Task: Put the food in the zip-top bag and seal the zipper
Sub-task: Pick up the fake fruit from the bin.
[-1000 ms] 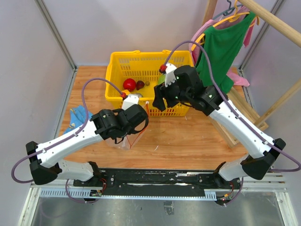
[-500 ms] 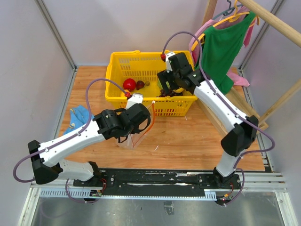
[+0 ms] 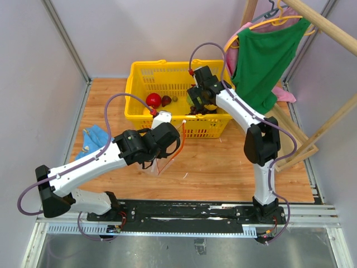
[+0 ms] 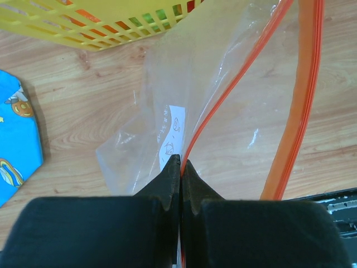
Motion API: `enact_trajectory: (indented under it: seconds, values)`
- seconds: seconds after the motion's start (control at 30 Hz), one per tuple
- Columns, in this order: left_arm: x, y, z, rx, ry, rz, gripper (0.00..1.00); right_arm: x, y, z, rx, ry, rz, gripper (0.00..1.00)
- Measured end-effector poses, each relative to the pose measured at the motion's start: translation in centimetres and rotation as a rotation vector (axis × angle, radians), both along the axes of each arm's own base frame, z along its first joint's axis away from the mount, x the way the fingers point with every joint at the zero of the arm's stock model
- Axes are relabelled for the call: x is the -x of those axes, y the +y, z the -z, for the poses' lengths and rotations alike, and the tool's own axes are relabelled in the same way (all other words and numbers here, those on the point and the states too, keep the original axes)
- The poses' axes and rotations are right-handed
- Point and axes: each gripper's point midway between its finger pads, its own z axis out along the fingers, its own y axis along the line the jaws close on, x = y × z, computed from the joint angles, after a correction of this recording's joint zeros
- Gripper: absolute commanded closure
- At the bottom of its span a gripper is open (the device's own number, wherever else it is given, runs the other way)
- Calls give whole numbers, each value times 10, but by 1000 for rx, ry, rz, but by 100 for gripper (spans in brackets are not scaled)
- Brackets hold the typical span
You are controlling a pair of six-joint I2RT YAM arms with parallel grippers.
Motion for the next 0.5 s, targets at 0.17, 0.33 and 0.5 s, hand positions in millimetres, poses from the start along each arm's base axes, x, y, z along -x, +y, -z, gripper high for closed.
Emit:
enact_trajectory:
  seconds: [0.17, 0.33, 0.5]
  values:
    - [0, 0, 0, 1, -1, 0, 100, -13, -7, 29, 58, 20, 16, 2]
    - [0, 0, 0, 1, -2, 0, 100, -26, -12, 51, 87, 32, 36, 2]
    - [-1, 0, 1, 0, -1, -1, 100, -34, -11, 57, 70, 25, 37, 2]
